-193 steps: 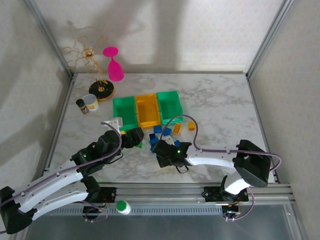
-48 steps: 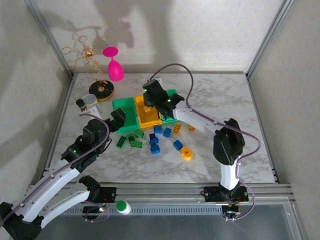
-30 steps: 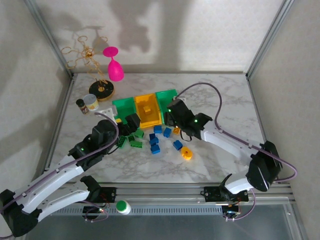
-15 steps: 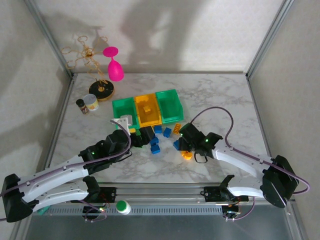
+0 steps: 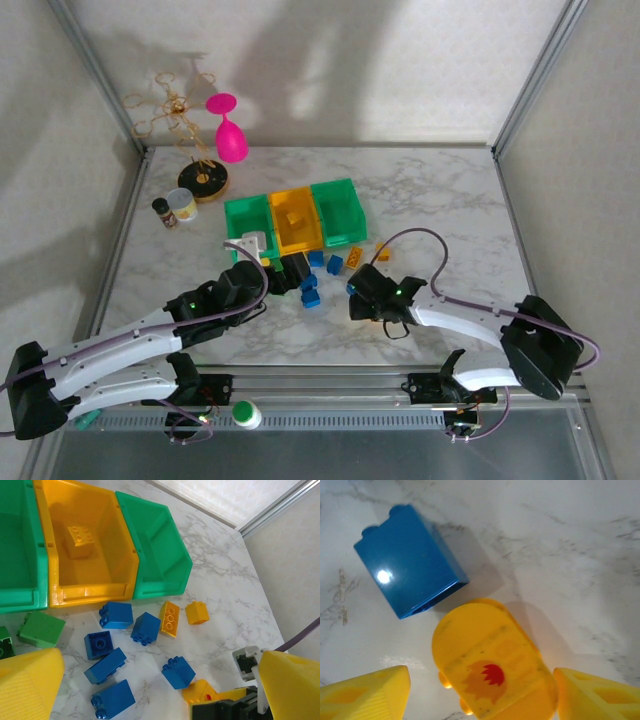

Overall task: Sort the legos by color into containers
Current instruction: Pick up the lego from the bottom-center of the table.

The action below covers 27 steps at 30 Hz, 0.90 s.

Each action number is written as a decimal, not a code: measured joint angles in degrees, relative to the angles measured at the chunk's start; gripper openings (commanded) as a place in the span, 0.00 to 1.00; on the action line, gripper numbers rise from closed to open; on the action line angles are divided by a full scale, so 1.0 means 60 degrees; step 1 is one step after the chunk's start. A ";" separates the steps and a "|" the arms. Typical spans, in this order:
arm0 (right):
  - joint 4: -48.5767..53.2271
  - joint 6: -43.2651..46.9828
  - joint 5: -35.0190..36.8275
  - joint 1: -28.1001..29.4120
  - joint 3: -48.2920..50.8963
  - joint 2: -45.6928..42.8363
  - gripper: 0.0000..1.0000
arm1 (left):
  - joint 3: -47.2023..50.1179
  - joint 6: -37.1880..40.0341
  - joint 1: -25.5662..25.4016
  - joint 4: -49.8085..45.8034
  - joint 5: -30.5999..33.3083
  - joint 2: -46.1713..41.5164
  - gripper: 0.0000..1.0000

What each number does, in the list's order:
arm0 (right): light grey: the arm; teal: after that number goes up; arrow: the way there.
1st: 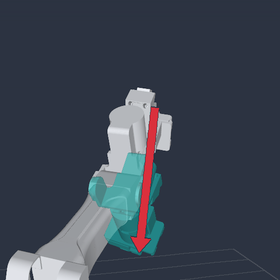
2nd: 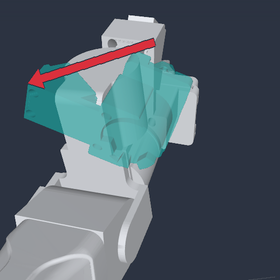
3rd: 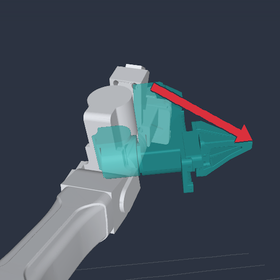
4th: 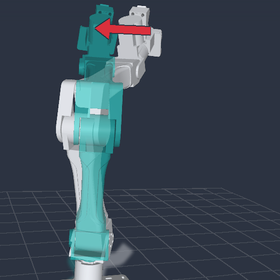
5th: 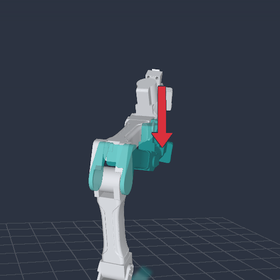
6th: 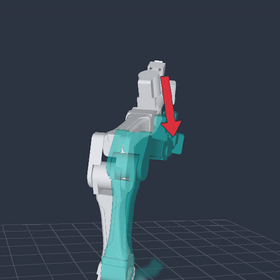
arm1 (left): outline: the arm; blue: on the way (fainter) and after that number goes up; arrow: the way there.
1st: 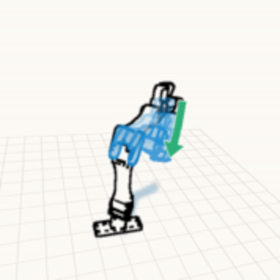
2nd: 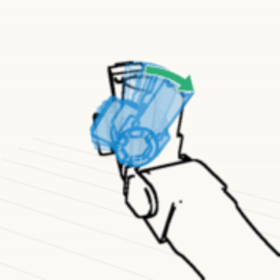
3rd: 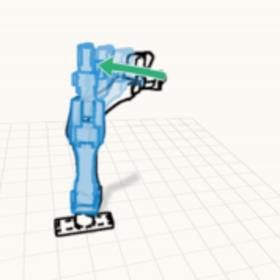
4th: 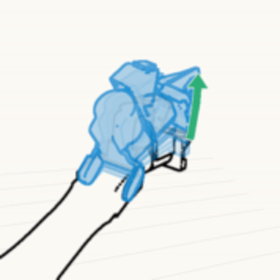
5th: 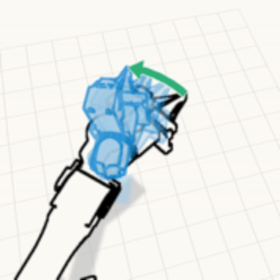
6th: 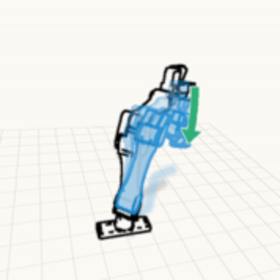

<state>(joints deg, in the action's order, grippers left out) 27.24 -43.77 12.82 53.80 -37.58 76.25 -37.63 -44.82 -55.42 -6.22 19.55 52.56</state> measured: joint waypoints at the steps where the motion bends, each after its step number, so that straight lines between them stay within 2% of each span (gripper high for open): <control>1: -0.0004 -0.0018 0.0000 0.0153 -0.0087 0.0168 0.71 | 0.0004 -0.0007 0.0000 0.0000 0.0007 0.0000 0.99; 5: 0.0022 -0.0149 0.0106 0.0612 -0.0601 0.0725 0.61 | 0.0007 -0.0007 0.0000 -0.0004 0.0091 0.0000 1.00; 10: 0.0237 -0.0186 0.0448 0.0667 -0.0758 0.0798 0.56 | 0.0007 -0.0007 0.0000 -0.0073 0.0219 0.0000 1.00; 19: 0.0685 -0.0131 0.0907 0.0667 -0.1089 0.1188 0.55 | 0.0007 -0.0007 0.0000 -0.0084 0.0262 -0.0004 1.00; 27: 0.0685 -0.0062 0.1067 0.0667 -0.1271 0.1384 0.50 | 0.0004 -0.0007 0.0000 -0.0229 0.0364 -0.0149 1.00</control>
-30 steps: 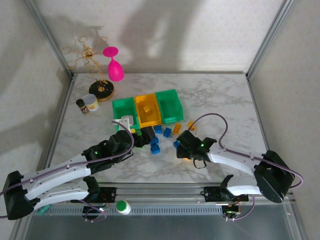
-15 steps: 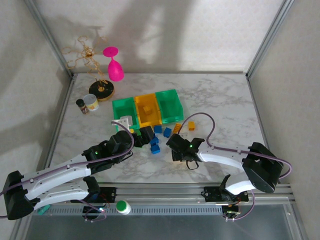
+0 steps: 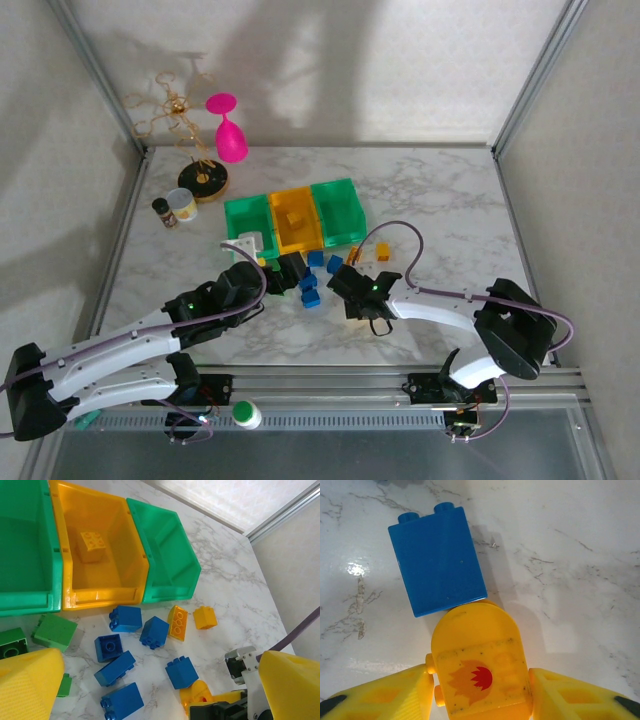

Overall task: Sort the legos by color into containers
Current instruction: Pick up the lego from the bottom-center of the table.

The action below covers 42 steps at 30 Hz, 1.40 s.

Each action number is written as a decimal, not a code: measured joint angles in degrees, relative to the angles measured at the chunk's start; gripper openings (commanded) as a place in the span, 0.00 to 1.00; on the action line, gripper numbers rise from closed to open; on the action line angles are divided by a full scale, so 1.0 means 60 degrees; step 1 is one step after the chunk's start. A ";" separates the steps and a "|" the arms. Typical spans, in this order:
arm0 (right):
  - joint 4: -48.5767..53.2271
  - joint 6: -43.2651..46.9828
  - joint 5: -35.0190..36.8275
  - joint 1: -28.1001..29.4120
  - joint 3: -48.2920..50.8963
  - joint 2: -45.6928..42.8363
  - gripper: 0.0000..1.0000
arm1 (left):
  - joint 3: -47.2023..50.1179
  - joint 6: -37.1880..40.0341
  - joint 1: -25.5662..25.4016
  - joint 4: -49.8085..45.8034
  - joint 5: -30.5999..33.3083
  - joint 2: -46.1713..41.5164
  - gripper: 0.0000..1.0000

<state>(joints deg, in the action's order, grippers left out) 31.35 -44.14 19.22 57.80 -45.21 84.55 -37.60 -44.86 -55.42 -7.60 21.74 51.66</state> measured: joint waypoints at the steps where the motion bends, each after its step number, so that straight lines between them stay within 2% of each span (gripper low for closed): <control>1: 0.0000 0.0000 0.0033 0.0000 0.0000 0.0007 0.49 | 0.0000 0.0000 0.0000 0.0000 0.0022 -0.0018 1.00; 12: 0.0066 0.0004 0.0127 0.0000 -0.0146 0.0138 0.43 | 0.0004 0.0000 0.0000 0.0000 0.0073 -0.0040 1.00; 26: 0.0361 0.0007 0.0113 0.0000 -0.0280 -0.0273 0.40 | -0.0047 0.0004 0.0000 -0.0080 0.0178 -0.0044 1.00; 34: 0.0754 0.0328 0.0109 -0.0004 -0.1417 -0.1064 0.40 | -0.0215 0.0164 0.0000 -0.0441 0.0506 -0.0342 1.00; 42: 0.0430 0.1206 0.0025 -0.0448 -0.3268 -0.0470 0.40 | -0.0488 0.0645 0.0517 -0.0787 0.0656 -0.0896 0.99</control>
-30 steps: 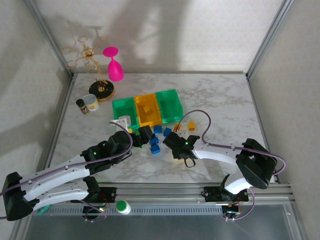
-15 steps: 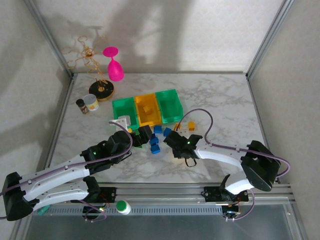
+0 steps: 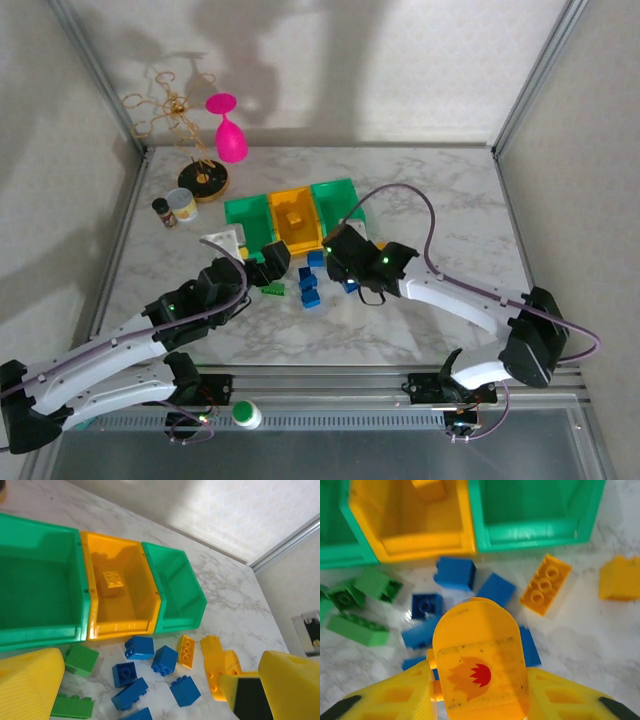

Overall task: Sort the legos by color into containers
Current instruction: Pick up the lego from the bottom-center of the table, then place the lego in the container.

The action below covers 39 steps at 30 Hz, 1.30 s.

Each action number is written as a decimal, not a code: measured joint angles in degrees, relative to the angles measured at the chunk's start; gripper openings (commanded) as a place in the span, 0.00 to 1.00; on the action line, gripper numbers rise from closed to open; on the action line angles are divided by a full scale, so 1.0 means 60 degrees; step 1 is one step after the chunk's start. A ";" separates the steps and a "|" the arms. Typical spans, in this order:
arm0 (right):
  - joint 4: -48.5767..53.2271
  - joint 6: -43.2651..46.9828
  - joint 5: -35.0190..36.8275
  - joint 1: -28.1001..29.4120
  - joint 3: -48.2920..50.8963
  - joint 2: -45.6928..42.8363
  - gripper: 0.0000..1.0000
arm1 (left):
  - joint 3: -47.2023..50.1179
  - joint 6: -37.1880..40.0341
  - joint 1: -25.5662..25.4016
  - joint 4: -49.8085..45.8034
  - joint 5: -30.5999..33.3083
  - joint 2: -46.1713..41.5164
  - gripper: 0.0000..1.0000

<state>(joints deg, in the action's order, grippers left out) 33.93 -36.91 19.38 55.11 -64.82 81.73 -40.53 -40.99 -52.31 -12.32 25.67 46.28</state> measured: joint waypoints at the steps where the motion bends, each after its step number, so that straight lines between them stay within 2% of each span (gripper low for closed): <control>1: -0.0098 0.0095 0.0000 -0.0051 -0.0215 0.0189 0.40 | -0.0040 0.0058 0.0091 -0.0062 -0.0007 -0.0018 0.99; 9: -0.0820 0.0951 0.0022 -0.0503 -0.2262 0.2477 0.40 | -0.0069 0.0441 0.1432 -0.0219 -0.0321 -0.0113 1.00; 13: -0.0987 0.1151 0.0022 -0.0532 -0.2623 0.3009 0.41 | -0.0069 0.0506 0.1654 -0.0211 -0.0441 -0.0164 1.00; 17: -0.1355 0.1475 0.0109 -0.0630 -0.4160 0.4371 0.41 | -0.0025 0.0554 0.2240 -0.0131 -0.0721 -0.0153 1.00; 22: -0.1628 0.1803 0.0098 -0.0816 -0.5016 0.5457 0.41 | 0.0117 0.0554 0.2991 0.0091 -0.1140 -0.0146 1.00; 31: -0.1851 0.2197 0.0087 -0.1282 -0.6226 0.6725 0.42 | 0.0157 0.0590 0.3621 0.0404 -0.1574 0.0291 1.00; 39: -0.1778 0.2517 0.0066 -0.1308 -0.7424 0.7985 0.43 | 0.0204 0.0590 0.3759 0.0623 -0.1738 0.0539 1.00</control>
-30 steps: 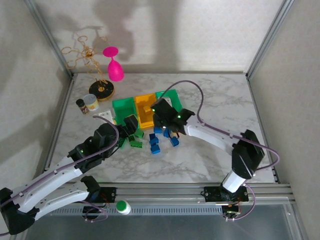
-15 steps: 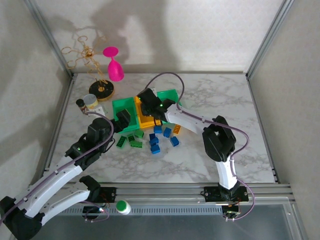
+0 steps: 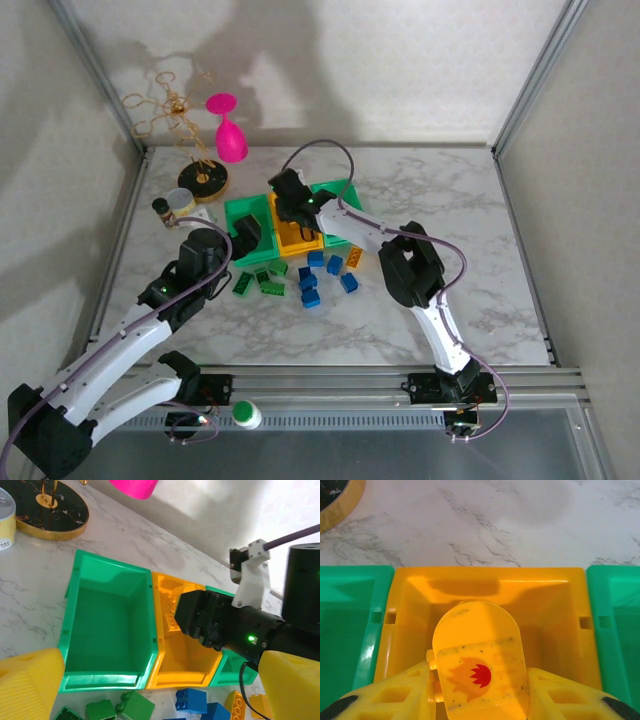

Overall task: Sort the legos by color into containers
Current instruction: Place the lego in the container.

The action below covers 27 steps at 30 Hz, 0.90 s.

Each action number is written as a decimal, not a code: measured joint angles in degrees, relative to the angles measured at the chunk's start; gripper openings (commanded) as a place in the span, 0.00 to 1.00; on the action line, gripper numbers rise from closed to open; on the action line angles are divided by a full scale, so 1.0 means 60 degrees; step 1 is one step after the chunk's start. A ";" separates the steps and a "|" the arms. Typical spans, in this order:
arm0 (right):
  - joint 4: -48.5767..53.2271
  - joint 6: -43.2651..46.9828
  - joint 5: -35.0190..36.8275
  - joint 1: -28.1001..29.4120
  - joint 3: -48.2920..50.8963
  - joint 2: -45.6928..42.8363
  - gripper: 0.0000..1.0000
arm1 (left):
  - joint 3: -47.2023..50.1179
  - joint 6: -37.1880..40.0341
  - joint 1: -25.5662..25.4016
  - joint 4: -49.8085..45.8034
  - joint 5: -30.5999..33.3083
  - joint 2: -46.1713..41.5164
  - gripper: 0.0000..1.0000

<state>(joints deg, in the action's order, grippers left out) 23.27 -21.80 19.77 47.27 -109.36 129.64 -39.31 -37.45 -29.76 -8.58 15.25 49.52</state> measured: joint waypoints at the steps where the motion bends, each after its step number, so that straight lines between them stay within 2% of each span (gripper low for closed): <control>1: 0.0029 0.0029 -0.0007 0.0000 -0.0087 0.0113 0.43 | 0.0000 0.0000 0.0007 0.0000 -0.0018 0.0000 1.00; 6: 0.0087 0.0098 -0.0011 0.0000 -0.0433 0.0393 0.47 | 0.0011 0.0004 0.0055 -0.0004 -0.0062 -0.0022 1.00; 9: 0.0098 0.0157 -0.0051 0.0000 -0.0448 0.0397 0.53 | 0.0018 0.0029 0.0069 -0.0007 -0.0066 -0.0109 1.00; 27: 0.0255 0.0186 -0.0164 0.0000 -0.0688 0.0284 0.58 | 0.0080 0.0036 0.0127 -0.0076 -0.0091 -0.0535 1.00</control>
<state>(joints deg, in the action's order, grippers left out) 24.80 -20.69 18.79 47.27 -113.49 131.35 -38.83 -37.23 -28.99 -9.04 14.70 46.30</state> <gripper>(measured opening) 0.578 0.996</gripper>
